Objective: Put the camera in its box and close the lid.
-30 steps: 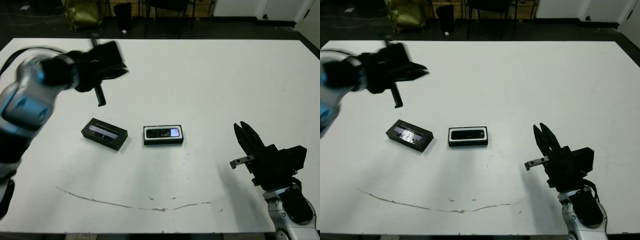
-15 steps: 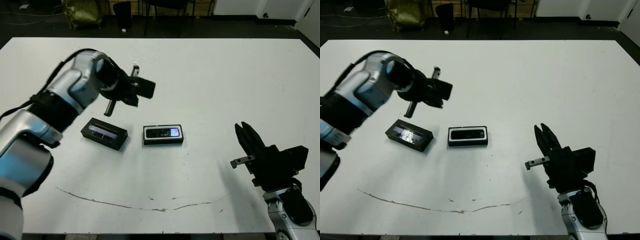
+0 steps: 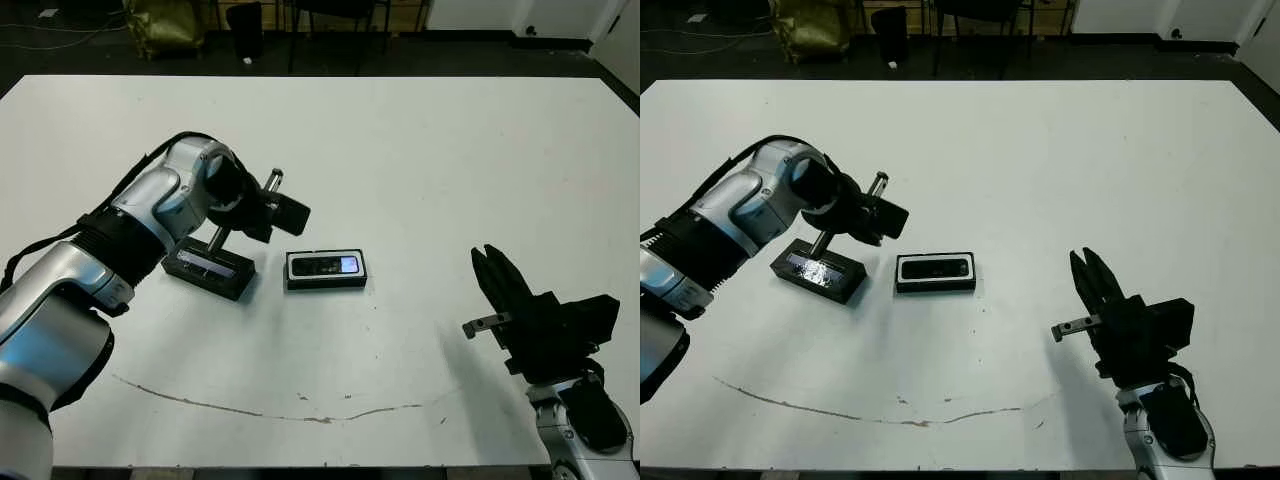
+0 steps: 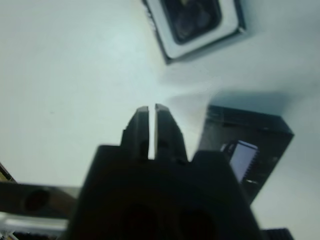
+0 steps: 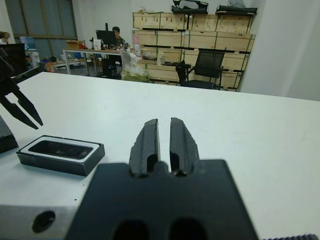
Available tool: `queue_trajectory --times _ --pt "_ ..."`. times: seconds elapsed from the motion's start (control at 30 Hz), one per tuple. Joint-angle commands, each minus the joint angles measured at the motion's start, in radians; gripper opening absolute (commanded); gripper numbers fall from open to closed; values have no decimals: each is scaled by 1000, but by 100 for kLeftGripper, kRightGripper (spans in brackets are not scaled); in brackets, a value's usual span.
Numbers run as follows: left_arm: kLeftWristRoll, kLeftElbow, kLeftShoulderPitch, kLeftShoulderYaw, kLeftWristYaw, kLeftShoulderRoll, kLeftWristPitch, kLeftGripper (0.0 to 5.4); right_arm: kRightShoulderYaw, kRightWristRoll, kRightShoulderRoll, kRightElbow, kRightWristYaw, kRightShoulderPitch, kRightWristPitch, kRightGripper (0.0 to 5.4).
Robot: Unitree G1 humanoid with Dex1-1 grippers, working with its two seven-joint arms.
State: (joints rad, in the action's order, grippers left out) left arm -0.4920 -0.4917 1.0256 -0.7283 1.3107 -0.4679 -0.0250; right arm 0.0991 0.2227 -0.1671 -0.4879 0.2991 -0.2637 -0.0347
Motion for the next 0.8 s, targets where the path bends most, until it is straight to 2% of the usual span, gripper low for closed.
queue_trajectory --times 0.03,0.13,0.3,0.8 --pt "-31 -18 -25 -17 19 -5 13 0 7 7 -14 4 1 -17 -11 1" --pt "-36 -29 -26 -20 49 -8 18 0 5 8 -16 -6 -5 -22 -23 1" --pt "-25 -29 -38 -9 93 -17 23 0 4 3 -17 2 -2 -21 -3 1" --pt "-30 92 -91 -10 184 -80 45 0 13 15 -25 -4 -1 -24 -8 1"
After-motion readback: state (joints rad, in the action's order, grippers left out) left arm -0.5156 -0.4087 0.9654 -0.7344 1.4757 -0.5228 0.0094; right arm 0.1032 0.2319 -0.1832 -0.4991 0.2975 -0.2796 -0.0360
